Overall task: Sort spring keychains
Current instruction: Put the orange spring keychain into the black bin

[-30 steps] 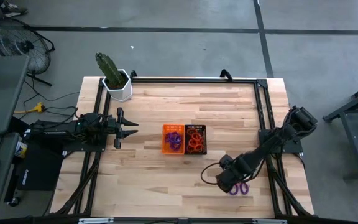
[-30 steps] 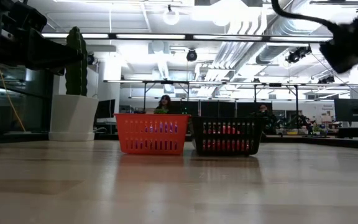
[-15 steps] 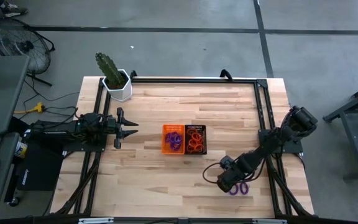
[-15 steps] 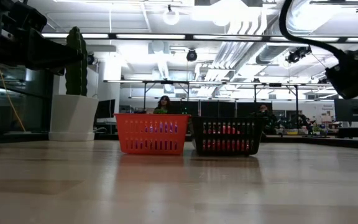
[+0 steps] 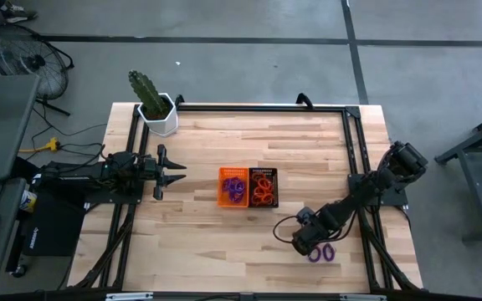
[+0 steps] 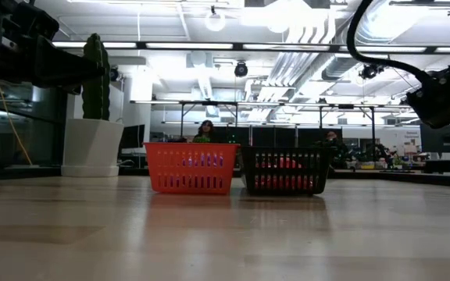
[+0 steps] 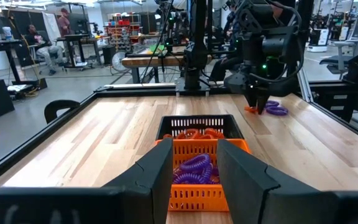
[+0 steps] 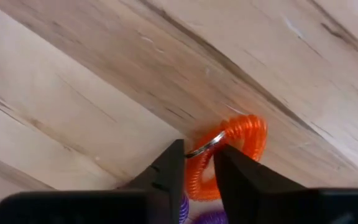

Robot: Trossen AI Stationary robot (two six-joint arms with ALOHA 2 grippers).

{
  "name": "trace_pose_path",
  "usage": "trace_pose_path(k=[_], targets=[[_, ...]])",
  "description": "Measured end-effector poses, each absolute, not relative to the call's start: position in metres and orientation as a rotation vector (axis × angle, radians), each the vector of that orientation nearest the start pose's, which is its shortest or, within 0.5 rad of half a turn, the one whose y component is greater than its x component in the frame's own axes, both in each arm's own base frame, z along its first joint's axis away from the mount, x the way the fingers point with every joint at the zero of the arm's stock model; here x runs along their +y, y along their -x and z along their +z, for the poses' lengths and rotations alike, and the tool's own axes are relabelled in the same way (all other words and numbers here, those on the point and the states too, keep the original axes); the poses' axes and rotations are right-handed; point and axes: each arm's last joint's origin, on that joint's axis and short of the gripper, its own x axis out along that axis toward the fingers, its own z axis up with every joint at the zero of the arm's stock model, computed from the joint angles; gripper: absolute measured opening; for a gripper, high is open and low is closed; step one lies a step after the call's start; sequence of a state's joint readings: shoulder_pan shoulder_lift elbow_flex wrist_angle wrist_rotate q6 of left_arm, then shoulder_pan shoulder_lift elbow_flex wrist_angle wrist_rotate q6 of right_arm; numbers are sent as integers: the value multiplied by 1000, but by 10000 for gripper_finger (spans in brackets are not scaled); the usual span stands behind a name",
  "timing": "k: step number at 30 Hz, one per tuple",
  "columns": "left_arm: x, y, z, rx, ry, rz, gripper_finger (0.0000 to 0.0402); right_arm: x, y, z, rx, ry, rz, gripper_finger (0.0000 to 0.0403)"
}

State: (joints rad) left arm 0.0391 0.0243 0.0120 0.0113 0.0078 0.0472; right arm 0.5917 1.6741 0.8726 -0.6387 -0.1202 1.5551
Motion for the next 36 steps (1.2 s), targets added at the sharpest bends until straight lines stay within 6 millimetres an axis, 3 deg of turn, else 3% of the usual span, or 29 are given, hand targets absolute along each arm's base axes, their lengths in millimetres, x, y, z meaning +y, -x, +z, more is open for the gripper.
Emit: trace_pose_path(k=[8,15,20,25,31,36], targets=[[4,-98,167,1,-47,31,122,151,-233,137,1457,-912,-569,19],[4,-98,167,2,-47,31,122,149,-254,152,1385,-945,-490,26],[4,-98,167,2,-47,31,122,143,-278,177,1320,-944,-402,27],[4,-98,167,2,-47,31,122,125,-305,210,1222,-905,-344,21],[4,-98,167,2,-47,31,122,90,-332,251,1098,-831,-346,28],[4,-98,167,2,-47,31,122,59,-351,265,1084,-788,-402,26]])
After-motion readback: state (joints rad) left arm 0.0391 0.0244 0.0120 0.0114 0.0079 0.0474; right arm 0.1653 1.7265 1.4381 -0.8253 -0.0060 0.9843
